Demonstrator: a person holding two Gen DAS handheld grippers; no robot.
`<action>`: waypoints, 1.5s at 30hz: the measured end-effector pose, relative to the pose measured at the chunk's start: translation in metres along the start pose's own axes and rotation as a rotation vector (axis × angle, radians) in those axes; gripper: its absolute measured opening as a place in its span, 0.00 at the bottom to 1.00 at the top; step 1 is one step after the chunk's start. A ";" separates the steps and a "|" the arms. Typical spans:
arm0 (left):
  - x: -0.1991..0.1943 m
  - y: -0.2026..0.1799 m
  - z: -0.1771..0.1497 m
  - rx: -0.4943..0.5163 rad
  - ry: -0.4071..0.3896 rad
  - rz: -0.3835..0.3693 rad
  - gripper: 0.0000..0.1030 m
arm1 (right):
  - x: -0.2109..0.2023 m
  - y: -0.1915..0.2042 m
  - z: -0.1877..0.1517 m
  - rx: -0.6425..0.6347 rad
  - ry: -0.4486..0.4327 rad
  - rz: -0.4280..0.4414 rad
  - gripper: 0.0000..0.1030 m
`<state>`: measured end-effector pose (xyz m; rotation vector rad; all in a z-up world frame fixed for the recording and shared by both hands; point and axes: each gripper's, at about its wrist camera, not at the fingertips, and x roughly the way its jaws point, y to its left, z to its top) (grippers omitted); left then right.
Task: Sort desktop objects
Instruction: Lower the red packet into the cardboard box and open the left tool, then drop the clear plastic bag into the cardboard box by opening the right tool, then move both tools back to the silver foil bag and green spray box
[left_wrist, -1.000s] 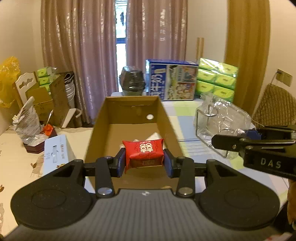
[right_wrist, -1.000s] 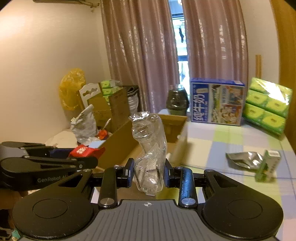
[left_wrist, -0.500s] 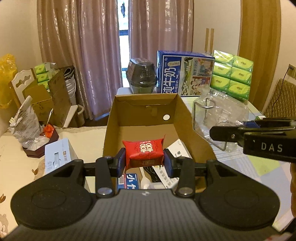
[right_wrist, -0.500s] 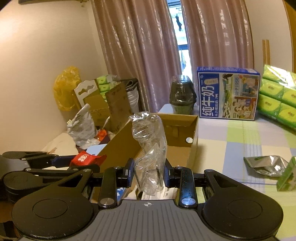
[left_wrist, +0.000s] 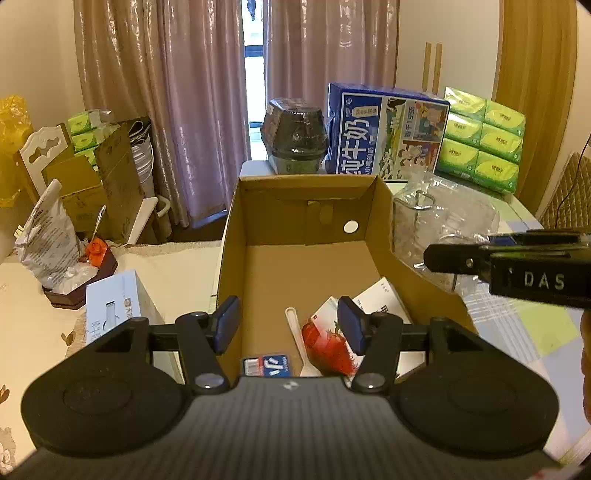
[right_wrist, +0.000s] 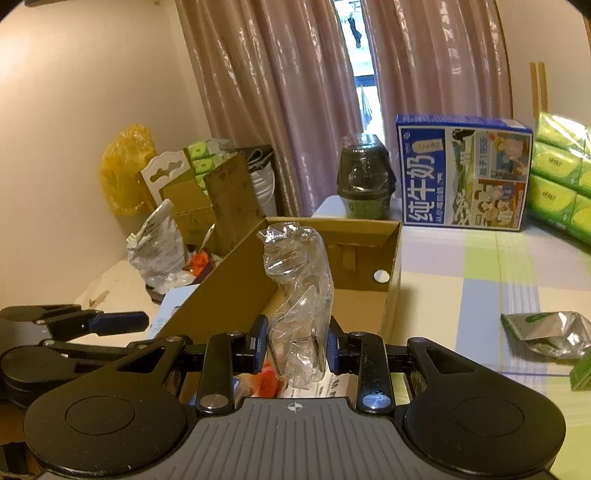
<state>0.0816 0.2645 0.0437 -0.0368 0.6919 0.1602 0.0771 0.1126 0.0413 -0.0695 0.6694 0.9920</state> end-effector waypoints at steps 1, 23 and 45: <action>0.000 0.001 -0.001 0.000 0.002 0.003 0.51 | 0.000 0.000 0.000 0.001 0.001 0.002 0.27; -0.036 -0.009 -0.011 -0.037 -0.030 0.006 0.62 | -0.054 -0.025 -0.004 0.039 -0.062 -0.007 0.70; -0.085 -0.129 0.010 0.055 -0.135 -0.126 0.91 | -0.201 -0.121 -0.066 0.130 -0.129 -0.229 0.91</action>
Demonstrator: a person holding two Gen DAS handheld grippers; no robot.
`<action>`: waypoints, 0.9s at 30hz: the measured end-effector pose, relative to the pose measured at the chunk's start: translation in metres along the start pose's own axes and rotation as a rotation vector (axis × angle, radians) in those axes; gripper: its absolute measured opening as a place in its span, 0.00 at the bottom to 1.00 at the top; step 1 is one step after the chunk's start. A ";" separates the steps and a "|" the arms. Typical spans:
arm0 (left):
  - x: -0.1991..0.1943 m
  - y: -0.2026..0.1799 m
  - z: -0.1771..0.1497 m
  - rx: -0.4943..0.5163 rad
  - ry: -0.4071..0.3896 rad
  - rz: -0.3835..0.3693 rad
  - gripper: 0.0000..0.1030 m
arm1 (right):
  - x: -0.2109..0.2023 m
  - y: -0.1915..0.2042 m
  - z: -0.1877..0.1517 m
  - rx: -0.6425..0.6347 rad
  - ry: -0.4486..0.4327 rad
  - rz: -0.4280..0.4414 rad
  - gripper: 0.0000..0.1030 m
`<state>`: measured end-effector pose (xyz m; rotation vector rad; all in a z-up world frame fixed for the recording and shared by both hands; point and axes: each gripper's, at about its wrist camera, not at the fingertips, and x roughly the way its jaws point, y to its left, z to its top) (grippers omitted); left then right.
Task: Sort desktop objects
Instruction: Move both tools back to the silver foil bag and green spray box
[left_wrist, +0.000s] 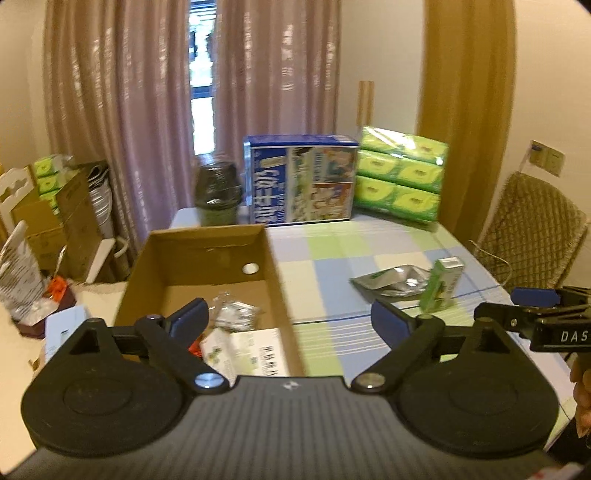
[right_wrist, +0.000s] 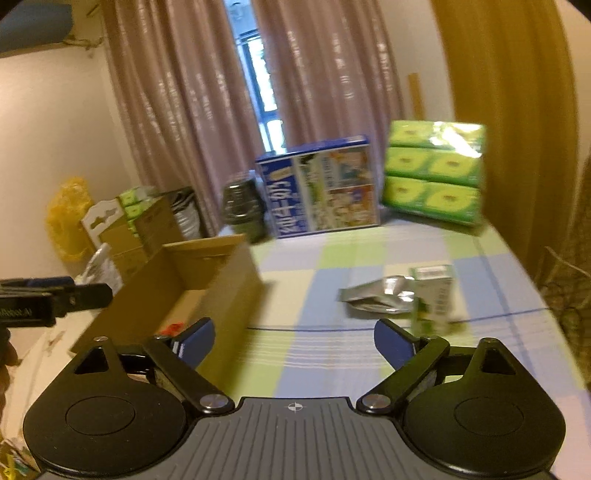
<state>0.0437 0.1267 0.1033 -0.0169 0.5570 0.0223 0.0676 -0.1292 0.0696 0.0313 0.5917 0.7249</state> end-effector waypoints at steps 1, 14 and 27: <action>0.001 -0.008 0.001 0.009 -0.002 -0.010 0.92 | -0.004 -0.006 -0.001 0.000 -0.001 -0.013 0.92; 0.035 -0.090 0.003 0.065 0.007 -0.125 0.99 | -0.029 -0.073 -0.011 0.041 -0.014 -0.141 0.98; 0.086 -0.111 0.006 0.146 0.066 -0.156 0.99 | 0.016 -0.100 -0.012 0.012 -0.012 -0.153 0.98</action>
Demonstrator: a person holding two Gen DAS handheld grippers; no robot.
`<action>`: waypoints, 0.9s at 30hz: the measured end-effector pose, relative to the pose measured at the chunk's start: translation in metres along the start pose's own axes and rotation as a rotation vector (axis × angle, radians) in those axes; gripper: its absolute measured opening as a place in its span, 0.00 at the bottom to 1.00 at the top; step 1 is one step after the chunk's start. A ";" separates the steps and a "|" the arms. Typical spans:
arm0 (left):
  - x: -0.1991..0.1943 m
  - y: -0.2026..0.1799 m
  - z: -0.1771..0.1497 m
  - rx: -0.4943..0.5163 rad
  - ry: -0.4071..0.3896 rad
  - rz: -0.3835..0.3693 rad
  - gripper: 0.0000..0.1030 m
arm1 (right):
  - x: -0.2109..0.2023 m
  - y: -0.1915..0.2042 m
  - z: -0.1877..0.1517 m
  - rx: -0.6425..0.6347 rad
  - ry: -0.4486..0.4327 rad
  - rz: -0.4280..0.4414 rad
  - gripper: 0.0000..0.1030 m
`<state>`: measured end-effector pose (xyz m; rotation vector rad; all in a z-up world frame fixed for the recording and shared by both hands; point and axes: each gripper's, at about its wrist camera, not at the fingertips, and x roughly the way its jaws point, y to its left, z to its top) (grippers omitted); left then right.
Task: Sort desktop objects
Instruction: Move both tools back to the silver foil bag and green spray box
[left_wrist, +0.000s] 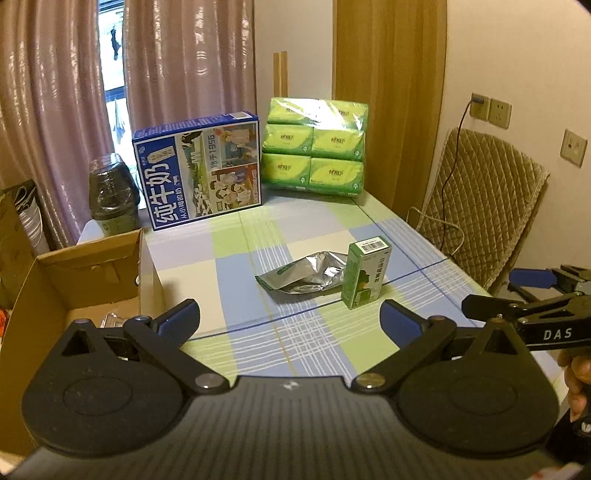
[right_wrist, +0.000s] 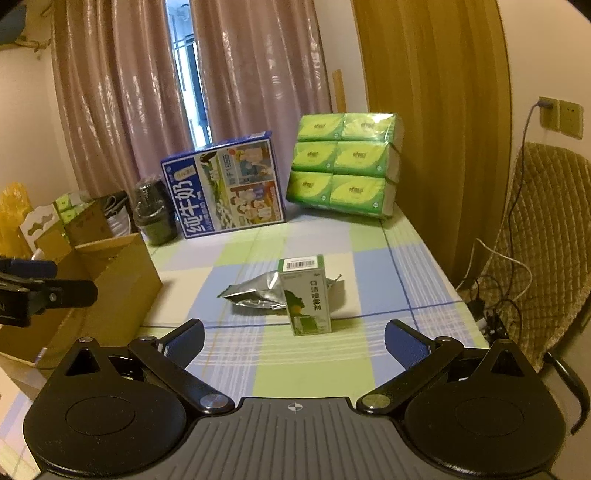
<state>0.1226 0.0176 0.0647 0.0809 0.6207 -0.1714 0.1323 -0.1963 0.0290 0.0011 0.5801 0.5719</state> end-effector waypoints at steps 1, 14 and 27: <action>0.004 0.000 0.001 0.013 0.004 -0.002 0.99 | 0.007 0.000 -0.001 -0.008 0.000 -0.001 0.98; 0.075 0.020 0.019 0.011 0.033 0.023 0.99 | 0.083 -0.002 0.000 -0.090 -0.026 -0.021 0.98; 0.136 0.014 0.009 -0.066 0.030 0.063 0.99 | 0.151 -0.015 -0.009 -0.081 -0.021 -0.021 0.91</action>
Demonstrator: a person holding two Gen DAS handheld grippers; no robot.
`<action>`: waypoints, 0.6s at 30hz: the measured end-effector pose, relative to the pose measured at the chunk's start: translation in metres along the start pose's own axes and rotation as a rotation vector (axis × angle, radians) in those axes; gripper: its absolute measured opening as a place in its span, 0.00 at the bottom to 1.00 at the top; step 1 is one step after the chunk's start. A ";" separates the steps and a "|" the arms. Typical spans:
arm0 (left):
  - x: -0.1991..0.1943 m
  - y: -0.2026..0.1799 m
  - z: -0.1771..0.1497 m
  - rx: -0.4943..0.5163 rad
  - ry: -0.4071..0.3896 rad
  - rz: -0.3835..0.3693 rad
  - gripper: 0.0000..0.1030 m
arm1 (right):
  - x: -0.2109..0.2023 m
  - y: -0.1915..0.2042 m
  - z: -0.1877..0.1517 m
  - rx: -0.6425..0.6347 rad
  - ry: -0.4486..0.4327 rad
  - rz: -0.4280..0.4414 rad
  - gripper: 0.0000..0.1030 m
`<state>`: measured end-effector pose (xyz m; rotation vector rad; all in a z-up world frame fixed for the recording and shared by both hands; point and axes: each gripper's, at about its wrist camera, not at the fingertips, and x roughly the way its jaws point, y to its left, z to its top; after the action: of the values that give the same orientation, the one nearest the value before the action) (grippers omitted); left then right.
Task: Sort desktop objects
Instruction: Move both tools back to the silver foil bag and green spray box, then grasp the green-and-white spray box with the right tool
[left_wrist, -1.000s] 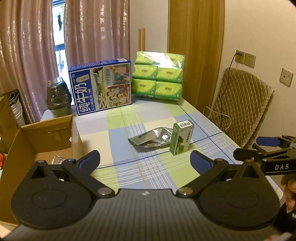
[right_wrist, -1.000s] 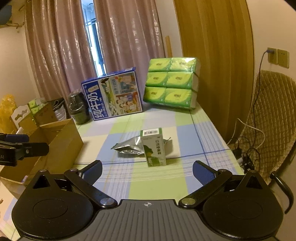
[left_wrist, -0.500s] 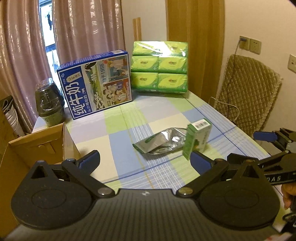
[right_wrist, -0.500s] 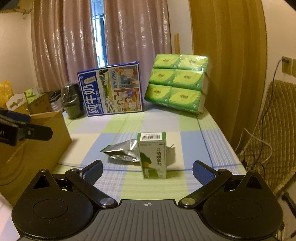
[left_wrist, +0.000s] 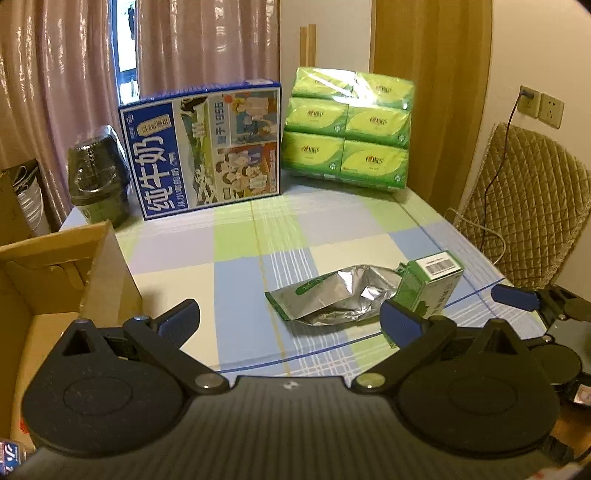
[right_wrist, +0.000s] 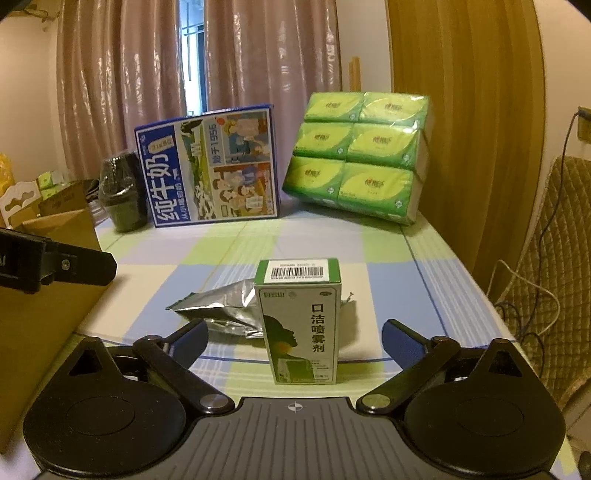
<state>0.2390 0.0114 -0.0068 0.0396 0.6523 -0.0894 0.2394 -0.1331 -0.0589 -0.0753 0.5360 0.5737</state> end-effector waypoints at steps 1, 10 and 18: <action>0.003 -0.001 -0.001 0.007 -0.002 0.006 0.99 | 0.004 -0.002 -0.001 0.004 0.002 0.000 0.90; 0.017 -0.003 -0.010 -0.019 -0.071 0.039 0.99 | 0.028 -0.009 -0.007 -0.001 0.022 0.005 0.82; 0.036 -0.011 -0.025 0.024 -0.046 0.029 0.99 | 0.039 -0.005 -0.005 -0.023 0.022 0.005 0.77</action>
<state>0.2513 -0.0002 -0.0480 0.0697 0.6046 -0.0703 0.2674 -0.1192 -0.0829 -0.1019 0.5511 0.5841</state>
